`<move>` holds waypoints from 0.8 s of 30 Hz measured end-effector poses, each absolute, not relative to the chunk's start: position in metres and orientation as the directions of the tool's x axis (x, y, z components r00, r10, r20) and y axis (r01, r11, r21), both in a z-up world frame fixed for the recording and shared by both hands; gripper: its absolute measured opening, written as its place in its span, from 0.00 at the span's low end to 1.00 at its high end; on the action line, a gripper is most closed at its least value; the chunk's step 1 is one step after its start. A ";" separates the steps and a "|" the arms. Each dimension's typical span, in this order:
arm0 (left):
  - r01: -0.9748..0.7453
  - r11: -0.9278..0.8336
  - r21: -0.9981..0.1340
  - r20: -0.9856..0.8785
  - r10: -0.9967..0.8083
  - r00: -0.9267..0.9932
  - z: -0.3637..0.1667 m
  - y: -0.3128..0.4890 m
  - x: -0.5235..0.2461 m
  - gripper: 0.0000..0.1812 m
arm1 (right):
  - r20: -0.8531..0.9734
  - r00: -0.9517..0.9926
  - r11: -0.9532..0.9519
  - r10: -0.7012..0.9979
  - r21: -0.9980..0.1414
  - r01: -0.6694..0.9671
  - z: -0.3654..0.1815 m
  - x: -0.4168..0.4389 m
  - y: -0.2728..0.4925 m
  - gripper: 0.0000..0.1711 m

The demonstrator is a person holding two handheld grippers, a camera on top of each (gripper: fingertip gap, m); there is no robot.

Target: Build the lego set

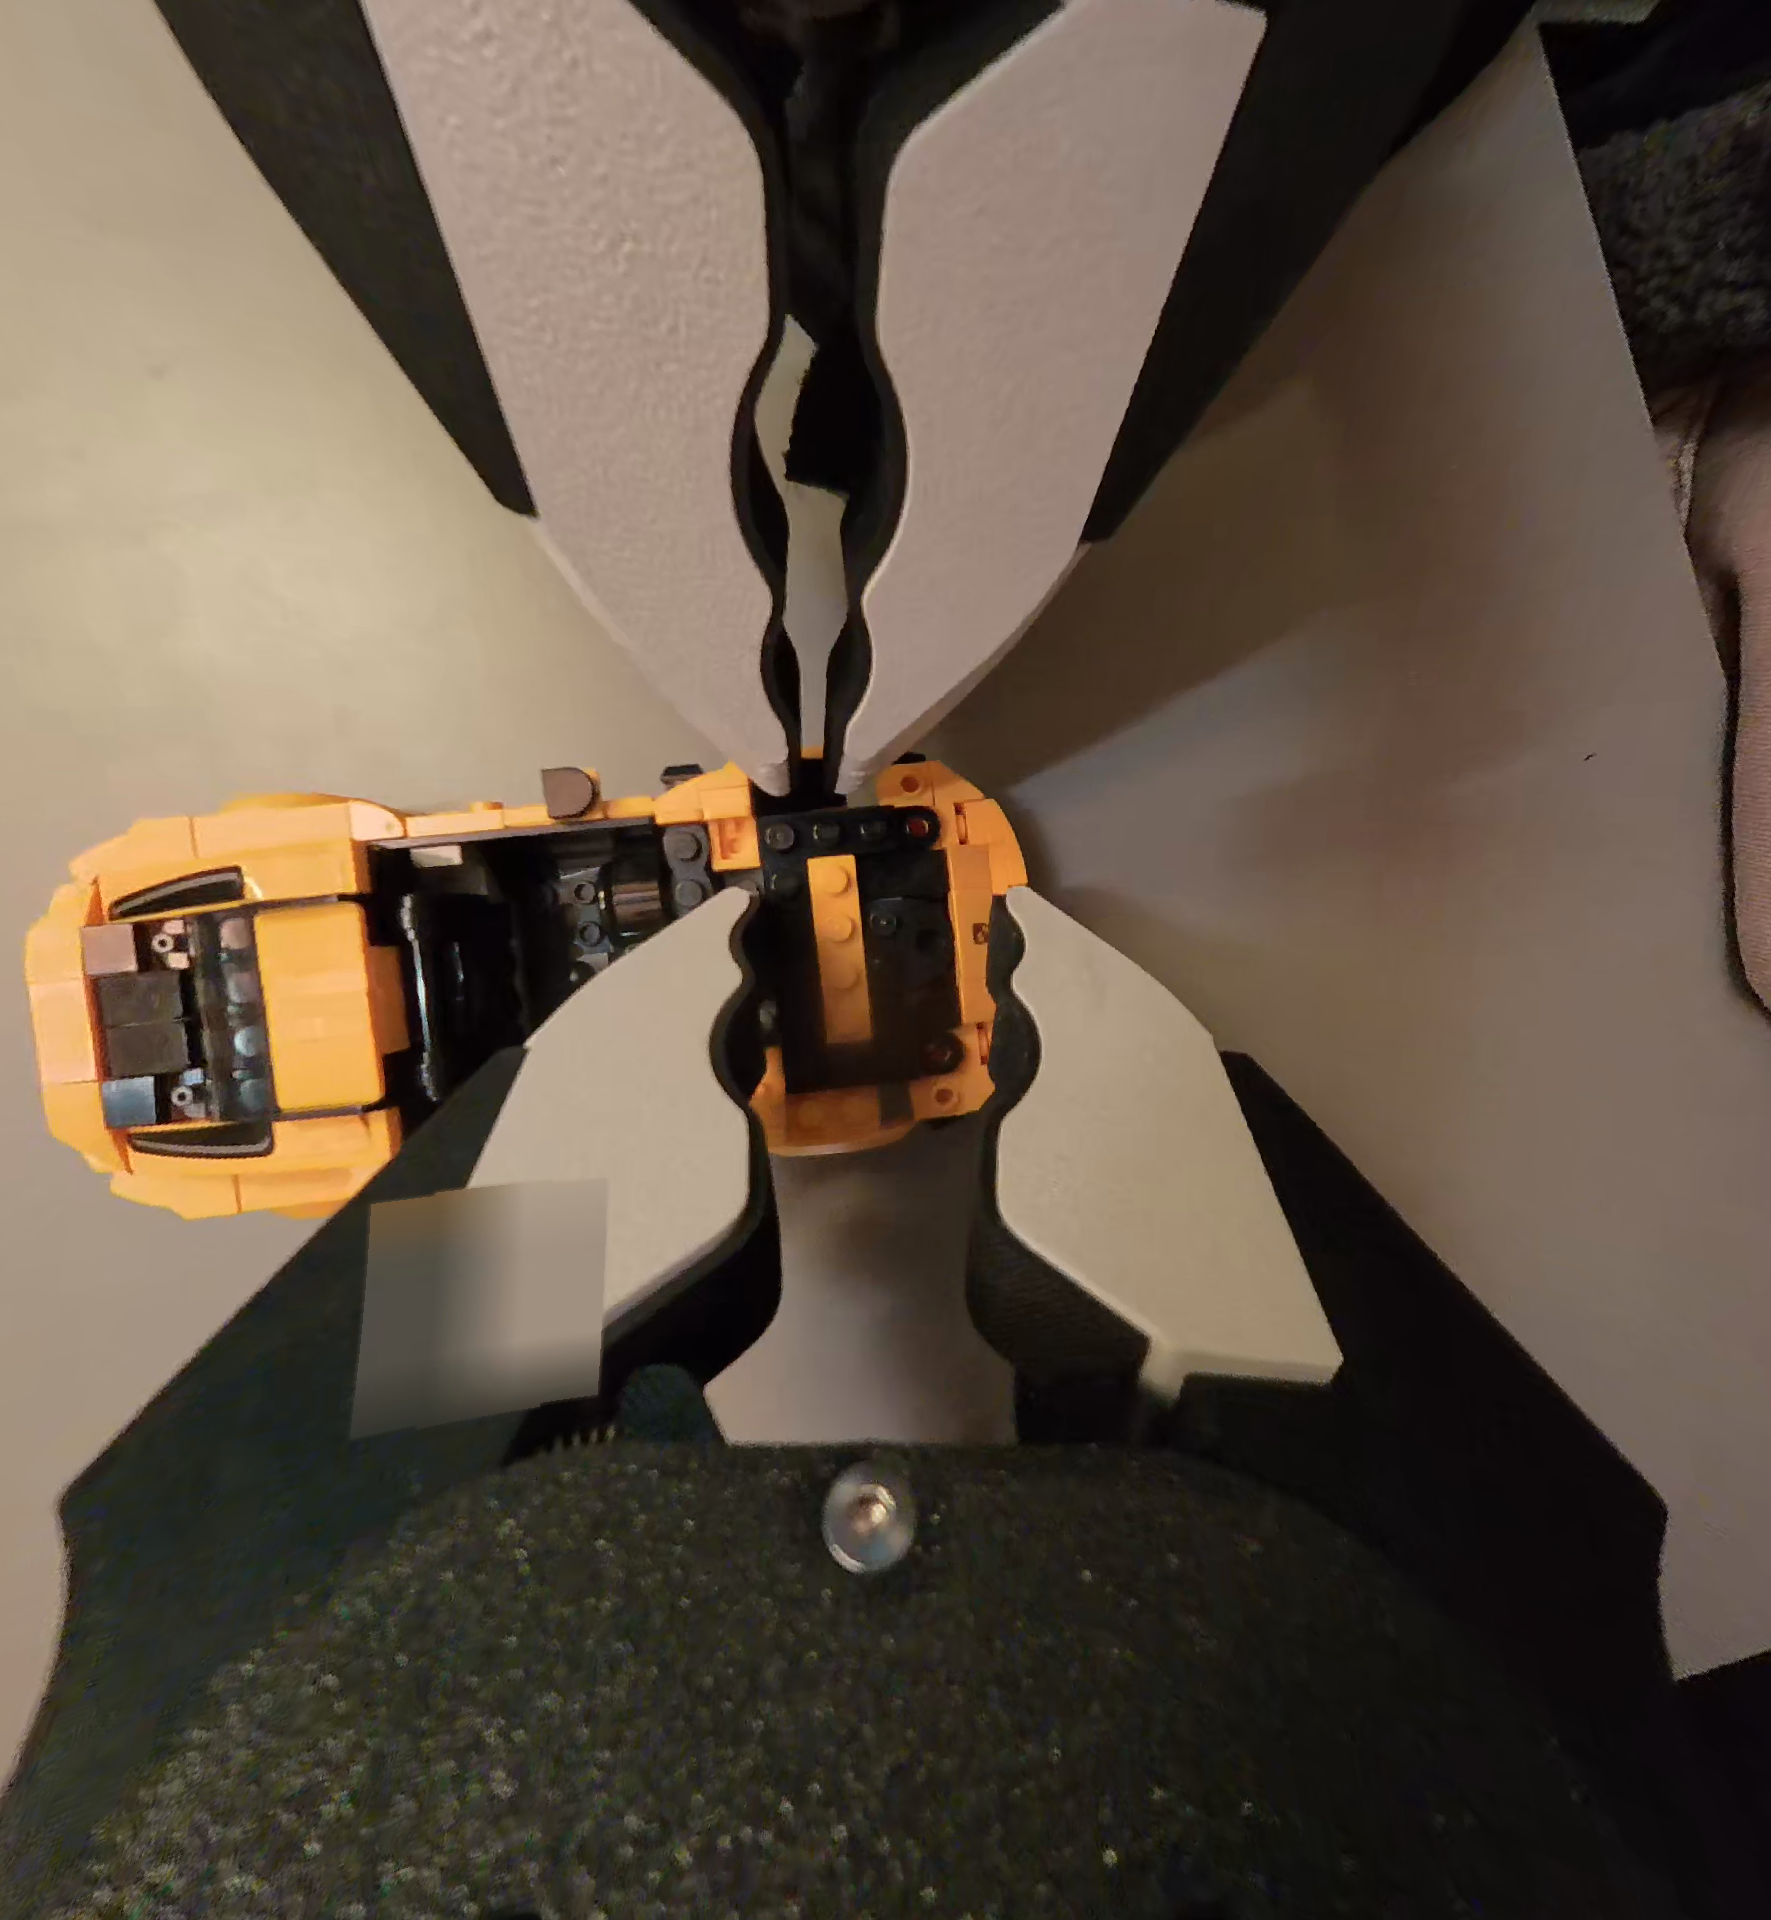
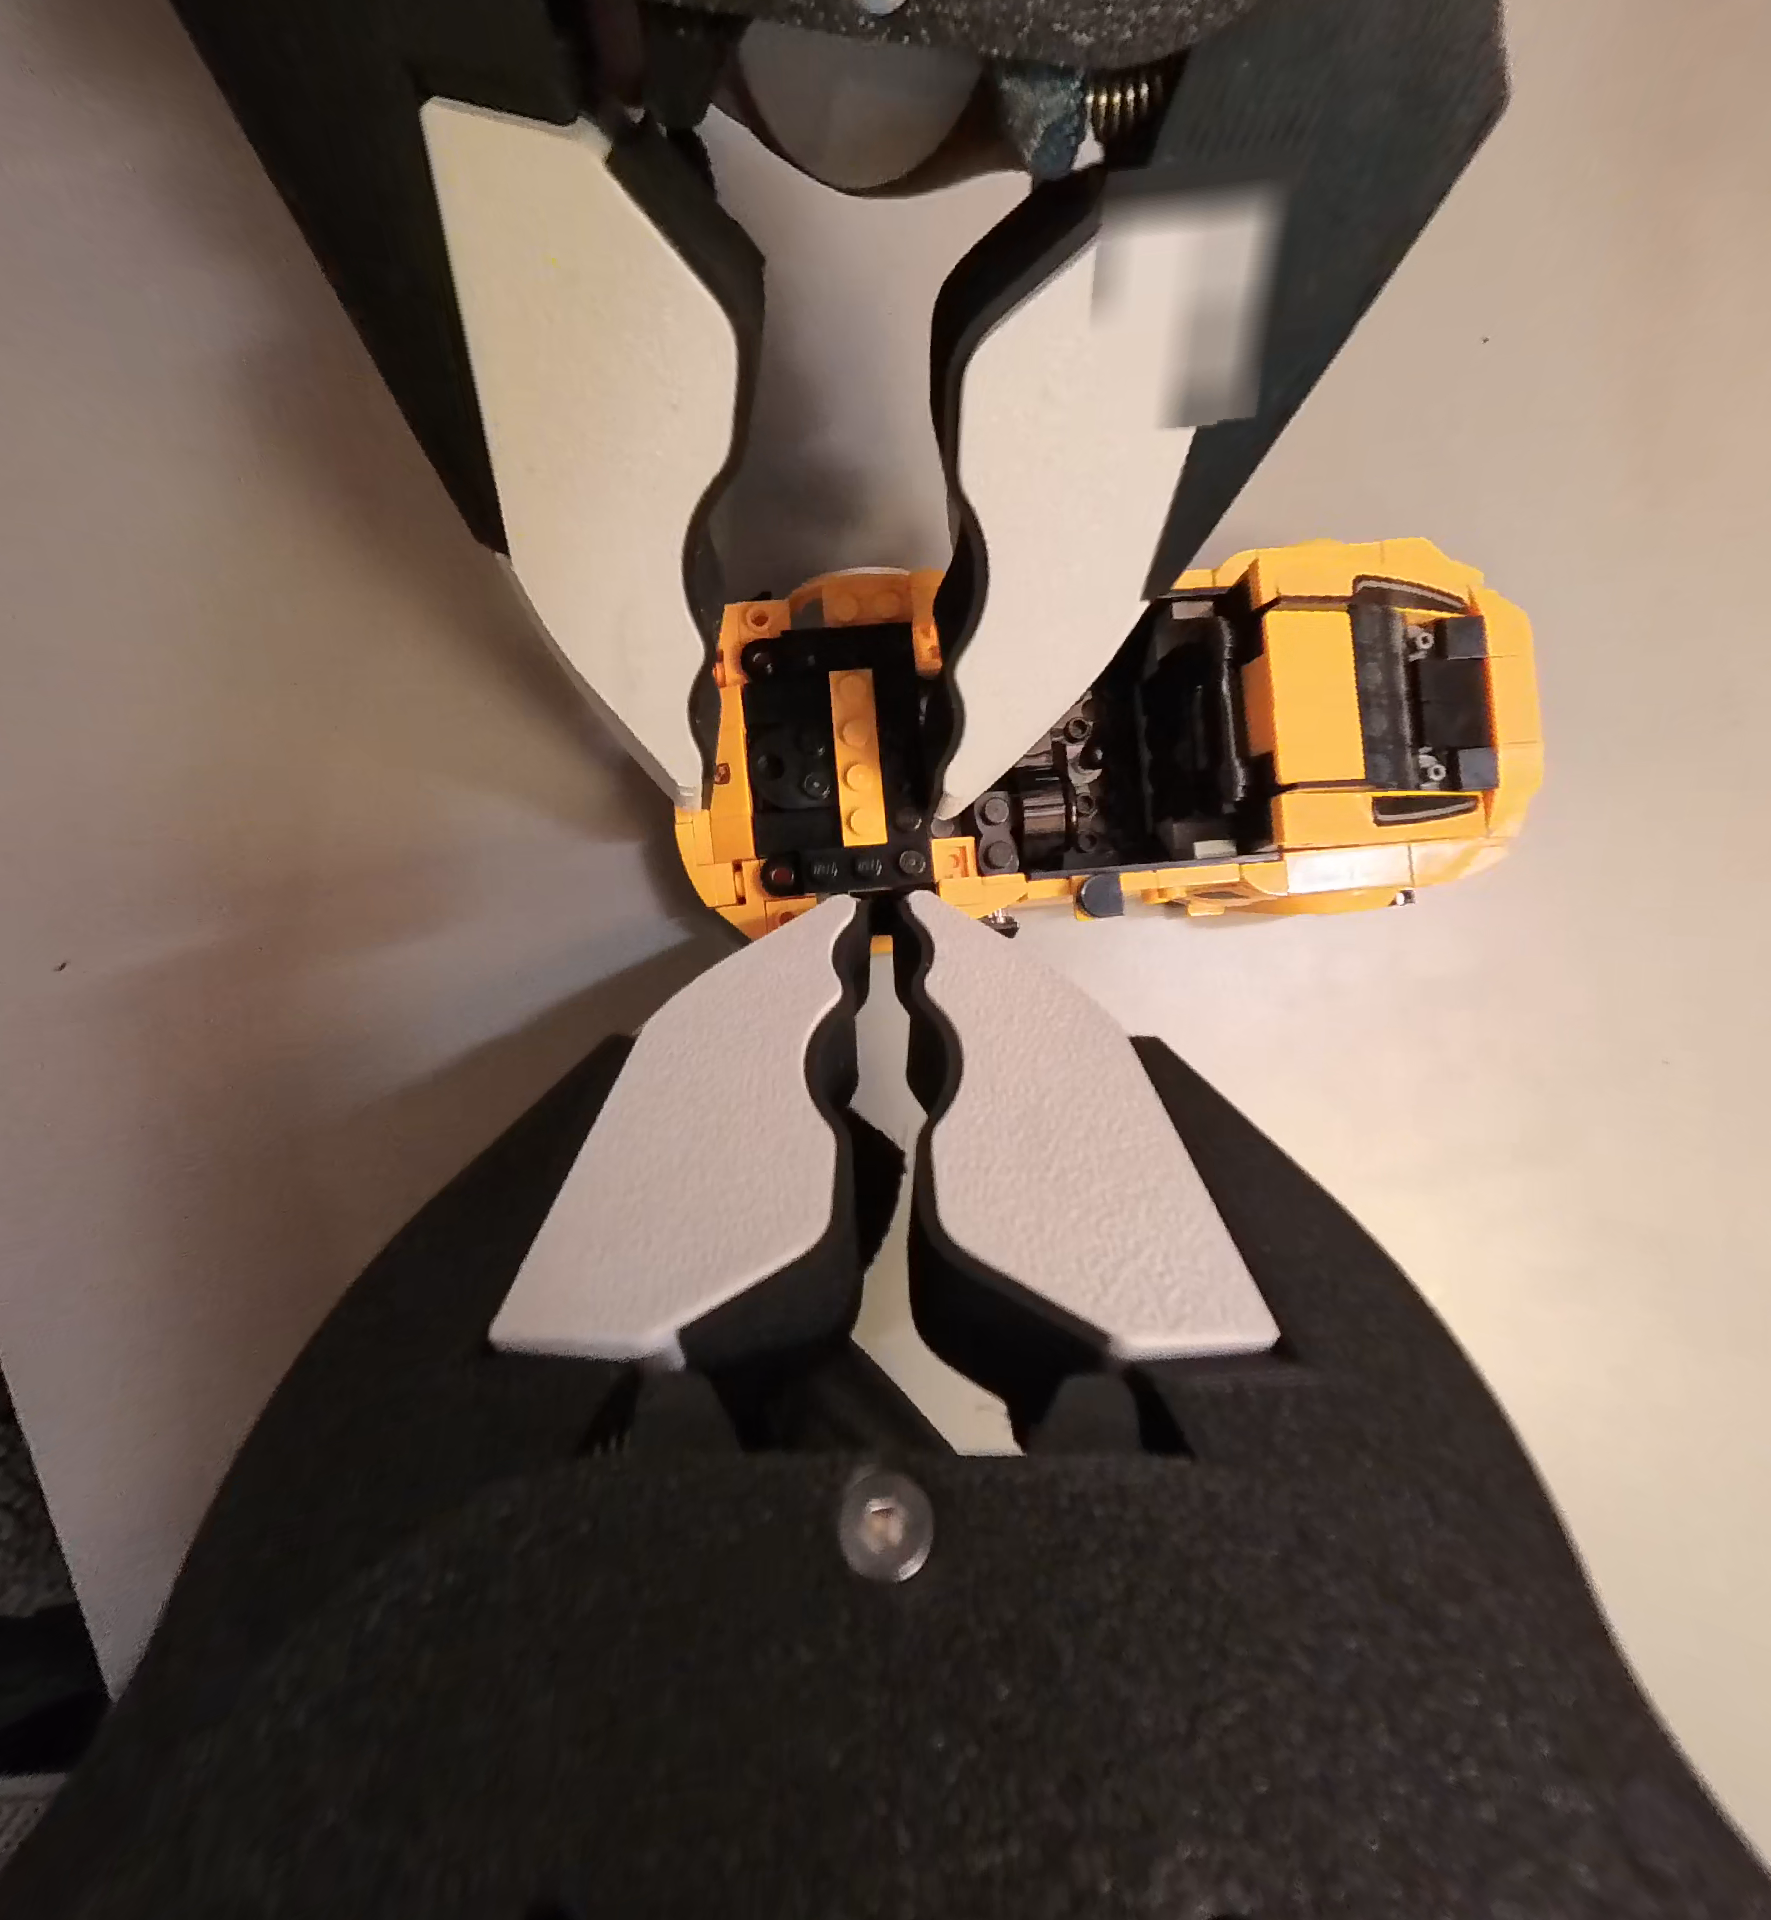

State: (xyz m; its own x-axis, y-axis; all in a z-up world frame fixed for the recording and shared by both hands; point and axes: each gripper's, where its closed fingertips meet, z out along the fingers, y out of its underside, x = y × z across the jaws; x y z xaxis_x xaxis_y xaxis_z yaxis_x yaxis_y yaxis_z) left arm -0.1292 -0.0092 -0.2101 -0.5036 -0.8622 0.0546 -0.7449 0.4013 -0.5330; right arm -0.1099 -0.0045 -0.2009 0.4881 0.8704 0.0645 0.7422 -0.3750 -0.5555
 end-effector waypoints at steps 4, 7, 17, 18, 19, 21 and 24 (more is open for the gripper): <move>-0.737 0.401 -0.544 0.053 -0.860 -0.507 -0.210 -0.009 -0.129 0.22 | 0.044 0.488 -0.382 0.872 -0.562 0.734 -0.201 -0.110 -0.005 0.02; -0.731 0.401 -0.553 0.052 -0.858 -0.510 -0.210 -0.010 -0.129 0.22 | 0.038 0.487 -0.383 0.872 -0.567 0.729 -0.201 -0.110 -0.005 0.02; -0.709 0.400 -0.580 0.046 -0.853 -0.519 -0.211 -0.010 -0.129 0.22 | 0.098 0.471 -0.330 0.877 -0.588 0.738 -0.202 -0.111 -0.003 0.00; -0.708 0.400 -0.582 0.046 -0.853 -0.520 -0.211 -0.010 -0.129 0.22 | 0.116 0.467 -0.317 0.877 -0.590 0.742 -0.202 -0.111 -0.003 0.00; -0.706 0.400 -0.584 0.046 -0.853 -0.521 -0.211 -0.010 -0.129 0.22 | 0.135 0.464 -0.304 0.876 -0.591 0.747 -0.202 -0.111 -0.003 0.00; -0.704 0.399 -0.588 0.046 -0.852 -0.521 -0.211 -0.010 -0.128 0.22 | 0.161 0.462 -0.287 0.872 -0.597 0.749 -0.202 -0.111 -0.003 0.00; -0.705 0.395 -0.589 0.049 -0.854 -0.518 -0.211 -0.010 -0.128 0.22 | 0.167 0.481 -0.290 0.861 -0.615 0.734 -0.201 -0.112 -0.002 0.00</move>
State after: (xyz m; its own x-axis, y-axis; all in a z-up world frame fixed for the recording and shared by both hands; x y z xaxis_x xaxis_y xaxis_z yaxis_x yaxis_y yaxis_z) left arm -0.1285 -0.0098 -0.2106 -0.5183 -0.8538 0.0486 -0.7053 0.3947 -0.5889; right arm -0.1120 -0.0020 -0.2009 0.4806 0.8608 0.1675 0.7336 -0.2900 -0.6146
